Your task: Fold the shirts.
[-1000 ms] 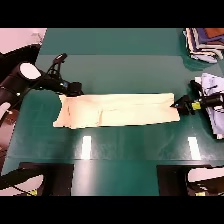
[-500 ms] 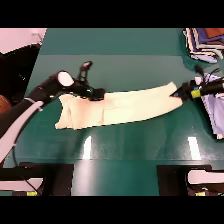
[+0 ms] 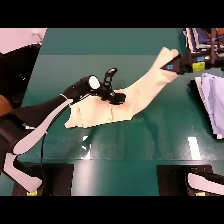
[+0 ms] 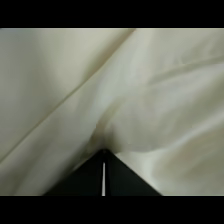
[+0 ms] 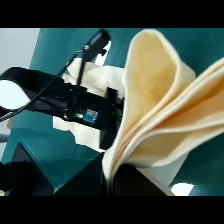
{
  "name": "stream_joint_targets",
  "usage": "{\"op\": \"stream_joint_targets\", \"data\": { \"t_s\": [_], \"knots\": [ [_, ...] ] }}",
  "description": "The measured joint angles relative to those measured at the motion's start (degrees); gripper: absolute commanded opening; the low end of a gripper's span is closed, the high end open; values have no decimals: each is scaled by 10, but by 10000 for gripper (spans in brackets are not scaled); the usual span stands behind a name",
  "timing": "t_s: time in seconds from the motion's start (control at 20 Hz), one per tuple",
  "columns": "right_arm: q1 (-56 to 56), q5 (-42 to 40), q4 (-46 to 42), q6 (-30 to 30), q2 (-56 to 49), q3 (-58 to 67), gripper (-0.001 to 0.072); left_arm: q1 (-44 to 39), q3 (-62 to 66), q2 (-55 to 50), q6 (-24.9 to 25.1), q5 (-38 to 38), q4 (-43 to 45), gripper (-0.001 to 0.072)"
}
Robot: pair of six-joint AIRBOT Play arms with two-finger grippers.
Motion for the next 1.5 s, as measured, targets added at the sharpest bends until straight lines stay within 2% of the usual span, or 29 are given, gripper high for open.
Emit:
{"op": "stream_joint_targets", "data": {
  "t_s": [0.35,0.5,0.75,0.8,0.85,0.9,0.95,1.05,1.25,1.5],
  "knots": [
    [116,-53,3,2,-1,31,13,10,18,-5,2,5,-5,22],
    [161,-72,3,-1,-16,33,13,59,22,39,2,-17,14,22],
    [287,-141,9,-21,-83,51,25,200,24,176,2,-54,101,23],
    [318,-162,11,-27,-108,65,171,231,24,204,2,-60,120,23],
    [346,-182,11,-32,-135,80,482,257,24,229,2,-69,136,23],
    [374,-201,9,-36,-165,99,702,284,24,255,2,-75,150,23],
    [396,-216,8,-38,-195,119,692,305,24,275,2,-82,159,23],
    [431,-220,2,-41,-250,164,523,343,24,306,3,-101,174,23],
    [434,-158,-41,-28,-301,219,523,382,23,332,7,-137,189,23],
    [346,-64,-97,5,-294,206,523,394,23,340,14,-172,194,23]
  ]
}}
